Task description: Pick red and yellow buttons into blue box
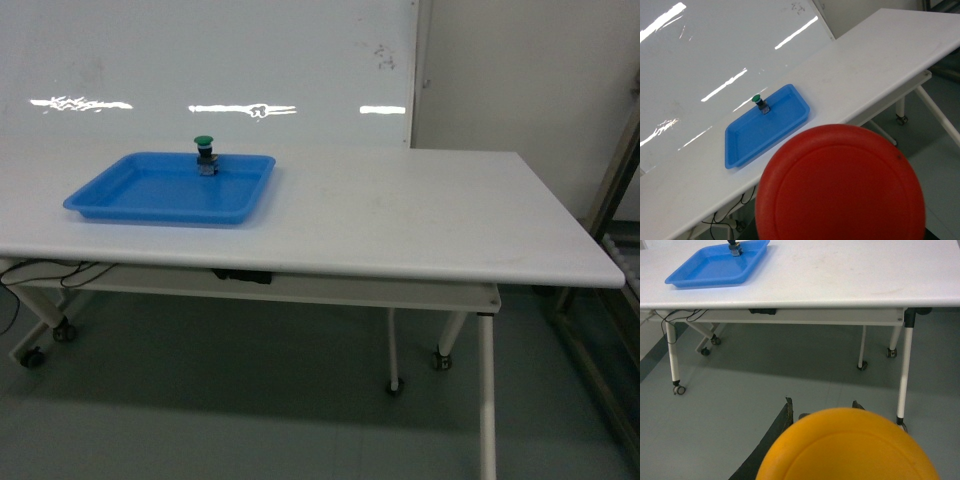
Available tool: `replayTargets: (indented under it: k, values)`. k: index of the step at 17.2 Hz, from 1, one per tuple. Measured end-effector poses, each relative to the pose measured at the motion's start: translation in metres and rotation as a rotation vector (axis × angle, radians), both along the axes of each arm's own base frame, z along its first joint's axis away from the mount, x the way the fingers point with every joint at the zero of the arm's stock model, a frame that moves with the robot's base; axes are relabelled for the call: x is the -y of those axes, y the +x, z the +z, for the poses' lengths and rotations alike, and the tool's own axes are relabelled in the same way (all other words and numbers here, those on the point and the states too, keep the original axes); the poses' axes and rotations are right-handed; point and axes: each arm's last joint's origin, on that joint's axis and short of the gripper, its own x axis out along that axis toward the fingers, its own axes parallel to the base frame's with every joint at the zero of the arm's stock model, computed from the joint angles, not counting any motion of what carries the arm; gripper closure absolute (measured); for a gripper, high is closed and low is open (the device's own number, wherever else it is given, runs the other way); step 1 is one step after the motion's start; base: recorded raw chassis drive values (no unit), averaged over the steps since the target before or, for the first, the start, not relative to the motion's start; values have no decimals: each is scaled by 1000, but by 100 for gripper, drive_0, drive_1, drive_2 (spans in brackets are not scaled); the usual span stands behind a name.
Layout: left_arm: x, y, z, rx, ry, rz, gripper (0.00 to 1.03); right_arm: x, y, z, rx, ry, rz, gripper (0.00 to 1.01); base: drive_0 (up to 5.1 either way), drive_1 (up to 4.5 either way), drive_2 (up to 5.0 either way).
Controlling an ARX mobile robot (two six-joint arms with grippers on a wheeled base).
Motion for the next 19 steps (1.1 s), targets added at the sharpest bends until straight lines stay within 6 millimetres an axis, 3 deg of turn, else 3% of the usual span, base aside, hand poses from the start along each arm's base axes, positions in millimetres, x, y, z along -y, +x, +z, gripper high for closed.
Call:
replayTargets:
  k: [19]
  values:
    - [0, 0, 0, -1, 0, 0, 78, 0, 0, 0, 0, 0, 0, 74, 447, -413, -10]
